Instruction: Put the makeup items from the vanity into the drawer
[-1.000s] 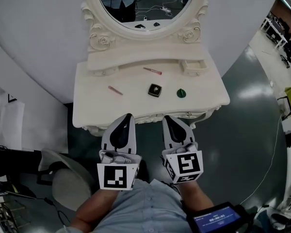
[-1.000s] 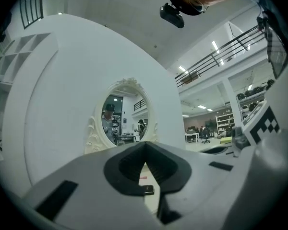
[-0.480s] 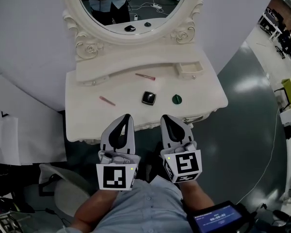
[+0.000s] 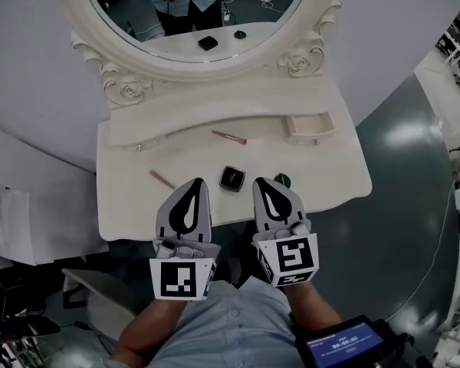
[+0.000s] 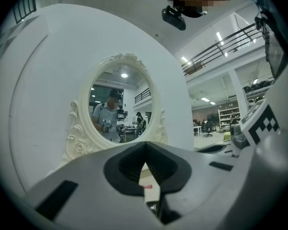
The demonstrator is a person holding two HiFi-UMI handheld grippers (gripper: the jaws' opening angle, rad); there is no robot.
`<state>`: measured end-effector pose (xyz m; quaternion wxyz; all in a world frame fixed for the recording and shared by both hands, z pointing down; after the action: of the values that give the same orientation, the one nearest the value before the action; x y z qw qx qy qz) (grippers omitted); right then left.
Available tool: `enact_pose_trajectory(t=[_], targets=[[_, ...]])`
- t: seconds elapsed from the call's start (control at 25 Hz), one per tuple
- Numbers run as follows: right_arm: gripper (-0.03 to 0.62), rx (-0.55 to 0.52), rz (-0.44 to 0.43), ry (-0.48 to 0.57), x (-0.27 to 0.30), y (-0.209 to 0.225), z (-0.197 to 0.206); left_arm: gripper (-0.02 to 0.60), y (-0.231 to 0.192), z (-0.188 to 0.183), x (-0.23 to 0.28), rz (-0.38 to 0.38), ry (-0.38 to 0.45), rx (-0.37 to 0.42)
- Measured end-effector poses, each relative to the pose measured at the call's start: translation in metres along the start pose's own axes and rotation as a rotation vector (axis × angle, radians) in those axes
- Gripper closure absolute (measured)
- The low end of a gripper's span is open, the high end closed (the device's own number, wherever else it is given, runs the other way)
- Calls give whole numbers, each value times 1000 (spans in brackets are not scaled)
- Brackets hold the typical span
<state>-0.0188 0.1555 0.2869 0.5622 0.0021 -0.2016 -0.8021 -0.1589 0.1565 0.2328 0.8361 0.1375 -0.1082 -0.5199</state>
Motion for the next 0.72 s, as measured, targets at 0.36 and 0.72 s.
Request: enact_pose_trajectory(t=[0.36, 0.72], targets=[[592, -32, -166, -38, 67, 45, -50, 581, -7, -29, 73, -138, -11, 42], [591, -76, -294, -73, 113, 57, -68, 583, -15, -34, 107, -265, -34, -73]])
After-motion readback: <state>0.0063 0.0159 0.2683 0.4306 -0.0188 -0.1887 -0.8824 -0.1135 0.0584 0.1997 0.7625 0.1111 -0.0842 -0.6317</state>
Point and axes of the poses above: the fingertips, and each gripper's own axes: x forward along the fingers, y to its right, z out of its underside, the point moved 5 cm from there along -x, backward along the fingers, and after that the axes turned 15 degrees about x, right-handed, at the moved point
